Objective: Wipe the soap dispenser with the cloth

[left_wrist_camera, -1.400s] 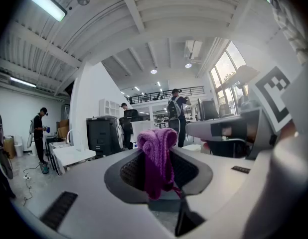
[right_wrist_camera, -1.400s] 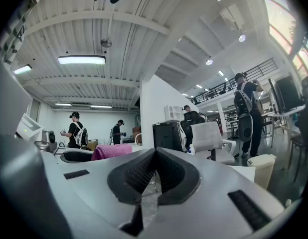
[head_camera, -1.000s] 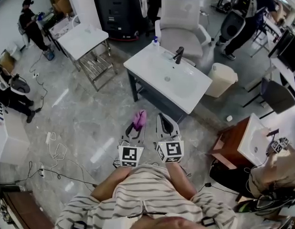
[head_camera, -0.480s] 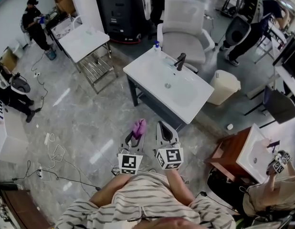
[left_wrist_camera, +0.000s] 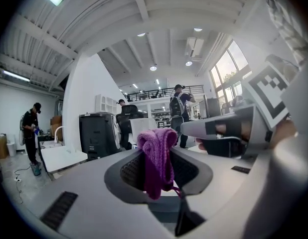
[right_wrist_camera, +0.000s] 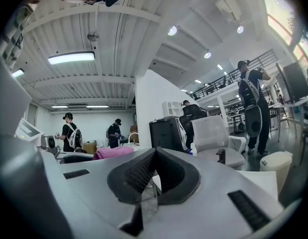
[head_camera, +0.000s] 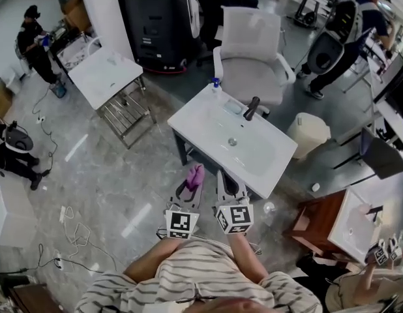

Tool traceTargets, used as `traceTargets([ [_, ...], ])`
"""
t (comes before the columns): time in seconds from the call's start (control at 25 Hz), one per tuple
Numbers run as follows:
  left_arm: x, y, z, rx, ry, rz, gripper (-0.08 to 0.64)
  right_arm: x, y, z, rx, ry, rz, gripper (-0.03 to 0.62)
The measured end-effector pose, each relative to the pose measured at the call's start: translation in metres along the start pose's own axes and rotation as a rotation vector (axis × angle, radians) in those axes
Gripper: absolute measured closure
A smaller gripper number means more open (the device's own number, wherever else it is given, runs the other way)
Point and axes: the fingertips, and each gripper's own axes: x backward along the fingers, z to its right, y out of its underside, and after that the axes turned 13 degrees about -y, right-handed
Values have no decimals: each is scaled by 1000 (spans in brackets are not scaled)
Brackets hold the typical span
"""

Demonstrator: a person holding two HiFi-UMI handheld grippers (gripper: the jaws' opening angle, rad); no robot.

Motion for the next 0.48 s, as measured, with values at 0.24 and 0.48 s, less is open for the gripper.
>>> traceTargets([
  [0.24, -69, -12, -59, -8, 78, 20, 445, -86, -14, 19, 1, 71, 6, 597],
  [0.48, -113, -12, -100, 5, 126, 16, 445, -140, -26, 28, -4, 124, 8, 597],
])
